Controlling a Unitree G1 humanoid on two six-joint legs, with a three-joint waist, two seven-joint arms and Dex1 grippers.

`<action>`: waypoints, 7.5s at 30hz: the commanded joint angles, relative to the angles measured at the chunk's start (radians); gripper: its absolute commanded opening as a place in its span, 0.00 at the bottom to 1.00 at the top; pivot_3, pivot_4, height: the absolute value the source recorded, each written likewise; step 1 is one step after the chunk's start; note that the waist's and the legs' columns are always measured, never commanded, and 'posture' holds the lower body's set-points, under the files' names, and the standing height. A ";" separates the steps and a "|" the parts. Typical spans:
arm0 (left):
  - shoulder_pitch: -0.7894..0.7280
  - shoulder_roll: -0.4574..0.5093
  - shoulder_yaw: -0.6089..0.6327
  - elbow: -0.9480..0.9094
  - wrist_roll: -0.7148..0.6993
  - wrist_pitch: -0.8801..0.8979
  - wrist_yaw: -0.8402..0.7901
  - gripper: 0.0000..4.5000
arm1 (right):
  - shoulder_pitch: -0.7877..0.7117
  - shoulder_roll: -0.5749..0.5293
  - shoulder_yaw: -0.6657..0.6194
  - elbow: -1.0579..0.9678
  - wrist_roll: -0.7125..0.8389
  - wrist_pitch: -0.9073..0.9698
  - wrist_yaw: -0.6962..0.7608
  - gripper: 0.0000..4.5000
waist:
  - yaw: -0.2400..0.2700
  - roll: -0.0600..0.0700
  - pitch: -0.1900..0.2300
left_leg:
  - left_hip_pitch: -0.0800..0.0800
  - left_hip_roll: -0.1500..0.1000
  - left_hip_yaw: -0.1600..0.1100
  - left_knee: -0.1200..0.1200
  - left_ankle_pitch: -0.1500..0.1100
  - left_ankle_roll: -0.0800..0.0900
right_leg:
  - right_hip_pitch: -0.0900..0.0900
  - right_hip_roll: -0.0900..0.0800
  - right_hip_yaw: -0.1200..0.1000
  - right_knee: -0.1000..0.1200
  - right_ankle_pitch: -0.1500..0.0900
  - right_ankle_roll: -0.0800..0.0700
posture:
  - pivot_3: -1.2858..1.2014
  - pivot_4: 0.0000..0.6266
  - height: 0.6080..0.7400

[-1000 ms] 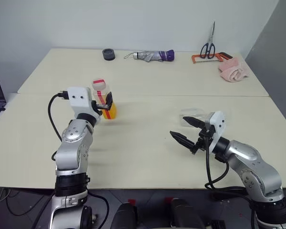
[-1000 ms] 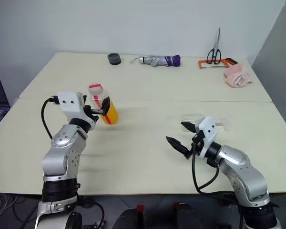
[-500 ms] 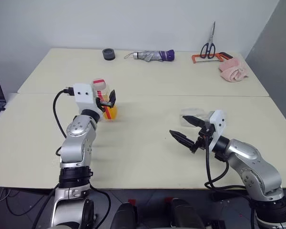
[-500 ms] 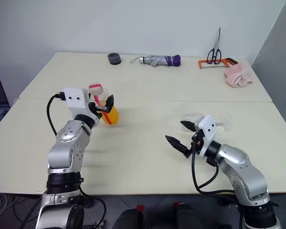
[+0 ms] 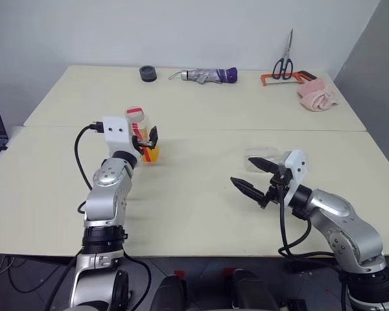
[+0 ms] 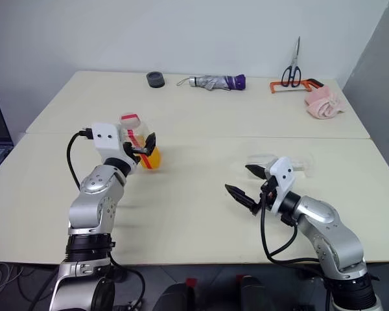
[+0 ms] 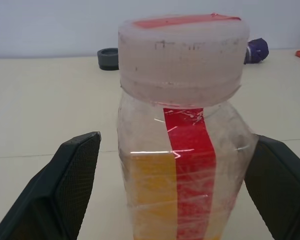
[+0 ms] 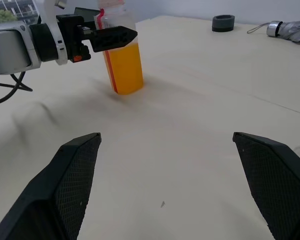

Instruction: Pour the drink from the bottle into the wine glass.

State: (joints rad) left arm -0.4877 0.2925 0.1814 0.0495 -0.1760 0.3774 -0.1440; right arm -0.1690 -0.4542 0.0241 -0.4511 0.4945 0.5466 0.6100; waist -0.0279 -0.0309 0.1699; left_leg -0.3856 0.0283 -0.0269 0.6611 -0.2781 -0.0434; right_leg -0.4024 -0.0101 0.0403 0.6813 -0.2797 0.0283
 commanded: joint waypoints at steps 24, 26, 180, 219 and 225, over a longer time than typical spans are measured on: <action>0.000 -0.026 -0.007 -0.032 0.003 -0.058 0.005 0.43 | -0.008 0.002 -0.004 -0.030 0.013 -0.007 0.011 1.00 | 0.001 0.000 0.000 | 0.000 0.000 0.000 0.000 0.000 0.000 | 0.000 0.000 0.000 0.000 0.000 0.000 | 0.52 0.24 1.00; 0.011 -0.028 -0.005 -0.050 -0.001 -0.050 0.006 0.43 | -0.005 0.001 0.003 -0.029 0.005 -0.016 0.015 1.00 | 0.000 0.000 0.000 | 0.000 0.000 0.000 0.000 0.000 0.000 | 0.000 0.000 0.000 0.000 0.000 0.000 | 0.52 0.24 1.00; -0.268 0.046 -0.309 0.121 -0.166 -0.091 -1.039 0.42 | -0.379 -0.205 -0.125 0.126 0.102 0.075 0.234 0.96 | 0.002 0.003 0.003 | -0.012 -0.001 -0.007 0.004 0.000 0.001 | -0.005 -0.001 -0.003 0.000 0.000 -0.001 | 0.52 0.24 1.00; -0.296 0.001 -0.327 0.213 -0.122 -0.149 -1.007 0.42 | -0.208 0.228 0.178 -0.273 -0.291 0.198 -0.492 0.41 | -0.003 0.004 0.002 | -0.012 -0.002 -0.013 0.004 0.000 0.000 | -0.005 0.003 -0.002 0.001 0.000 -0.001 | 0.52 0.24 1.00; -0.303 0.009 -0.327 0.214 -0.132 -0.138 -1.028 0.42 | -0.207 0.195 0.185 -0.226 -0.219 0.117 -0.331 0.41 | -0.003 0.004 0.003 | -0.012 -0.002 -0.013 0.004 0.000 0.000 | -0.005 0.003 -0.002 0.001 0.000 -0.001 | 0.52 0.24 1.00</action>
State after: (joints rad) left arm -0.7531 0.3026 -0.1509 0.2871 -0.2901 0.2502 -1.1562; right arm -0.3690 -0.2470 0.2067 -0.6643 0.2350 0.7161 0.2004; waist -0.0307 -0.0268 0.1724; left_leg -0.3975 0.0265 -0.0394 0.6651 -0.2777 -0.0431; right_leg -0.4070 -0.0067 0.0377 0.6819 -0.2794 0.0275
